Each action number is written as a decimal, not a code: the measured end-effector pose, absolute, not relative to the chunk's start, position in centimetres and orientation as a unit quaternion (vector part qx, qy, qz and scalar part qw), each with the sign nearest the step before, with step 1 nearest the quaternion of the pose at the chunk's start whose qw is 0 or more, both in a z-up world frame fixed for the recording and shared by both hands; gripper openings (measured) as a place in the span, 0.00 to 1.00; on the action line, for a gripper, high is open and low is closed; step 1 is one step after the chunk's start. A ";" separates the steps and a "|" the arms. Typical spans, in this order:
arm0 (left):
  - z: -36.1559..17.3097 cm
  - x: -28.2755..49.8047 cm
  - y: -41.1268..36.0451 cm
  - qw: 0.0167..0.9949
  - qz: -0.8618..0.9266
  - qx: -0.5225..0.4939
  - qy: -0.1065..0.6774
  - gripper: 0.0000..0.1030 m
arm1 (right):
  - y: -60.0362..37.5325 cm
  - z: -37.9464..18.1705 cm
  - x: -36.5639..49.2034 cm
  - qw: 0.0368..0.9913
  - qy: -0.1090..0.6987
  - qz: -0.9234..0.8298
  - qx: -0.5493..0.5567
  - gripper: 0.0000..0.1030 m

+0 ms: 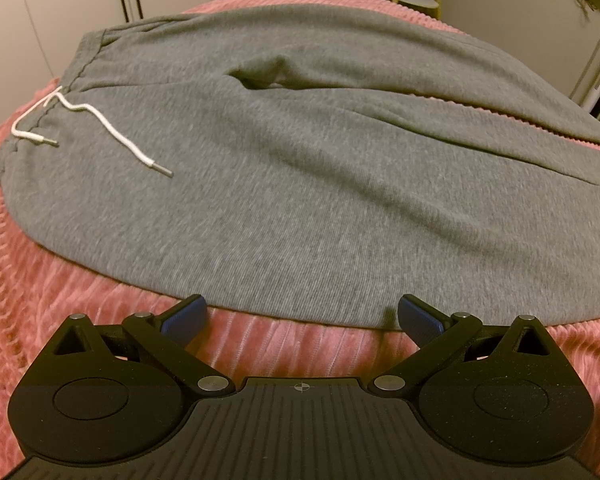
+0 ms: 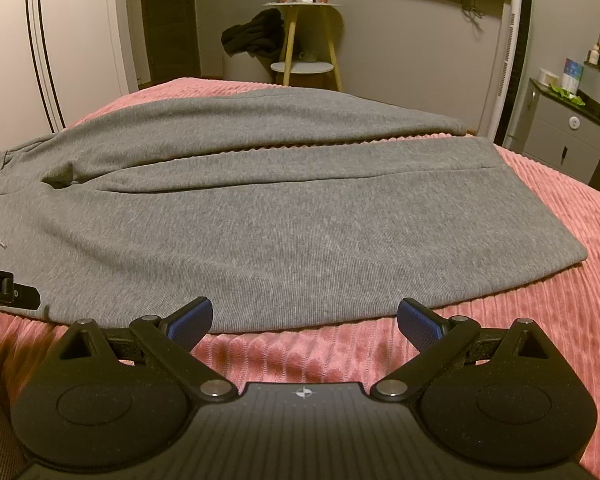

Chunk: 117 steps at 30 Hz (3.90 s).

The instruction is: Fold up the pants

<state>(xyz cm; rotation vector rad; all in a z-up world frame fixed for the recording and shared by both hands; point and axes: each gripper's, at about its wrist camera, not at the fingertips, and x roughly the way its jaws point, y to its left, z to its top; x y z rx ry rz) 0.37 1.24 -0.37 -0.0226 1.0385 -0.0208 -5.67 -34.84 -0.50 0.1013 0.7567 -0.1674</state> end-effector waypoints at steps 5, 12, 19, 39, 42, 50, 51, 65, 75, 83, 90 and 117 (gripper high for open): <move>-0.4 0.4 1.4 0.868 -0.010 -0.012 0.497 1.00 | -34.8 -0.7 -5.5 0.925 0.369 -0.081 0.050 0.96; -0.4 0.3 1.4 0.868 -0.010 -0.012 0.497 1.00 | -34.7 -0.8 -5.9 0.924 0.369 -0.083 0.051 0.96; -0.4 0.3 1.5 0.867 -0.010 -0.012 0.497 1.00 | -34.6 -0.9 -5.8 0.924 0.370 -0.083 0.053 0.96; -0.6 0.3 1.7 0.867 -0.011 -0.014 0.499 1.00 | -34.6 -1.1 -5.7 0.923 0.371 -0.084 0.059 0.96; -0.6 0.2 1.8 0.867 -0.010 -0.016 0.498 1.00 | -34.7 -1.1 -5.7 0.922 0.372 -0.085 0.061 0.96; -0.4 0.4 1.9 0.865 -0.009 -0.021 0.501 1.00 | -35.3 -1.4 -5.2 0.915 0.387 -0.083 0.080 0.96; -0.3 0.5 2.0 0.865 -0.008 -0.024 0.500 1.00 | -35.5 -1.5 -4.9 0.912 0.392 -0.083 0.088 0.96; 2.3 7.8 6.6 0.894 0.067 -0.109 0.430 1.00 | -39.2 -5.1 4.7 0.878 0.451 -0.102 0.123 0.96; -2.4 14.4 12.1 0.900 0.221 -0.110 0.358 1.00 | -43.4 1.4 13.2 0.872 0.443 -0.083 0.193 0.92; -5.1 13.3 12.6 0.920 0.215 -0.065 0.321 1.00 | -47.0 1.1 35.3 0.852 0.409 -0.206 0.254 0.76; -5.9 12.6 11.8 0.930 0.215 -0.049 0.294 1.00 | -47.1 -2.2 44.4 0.823 0.415 -0.307 0.237 0.78; -5.8 12.0 12.2 0.934 0.207 -0.066 0.285 1.00 | -47.7 -1.1 13.8 0.879 0.229 -0.214 0.360 0.04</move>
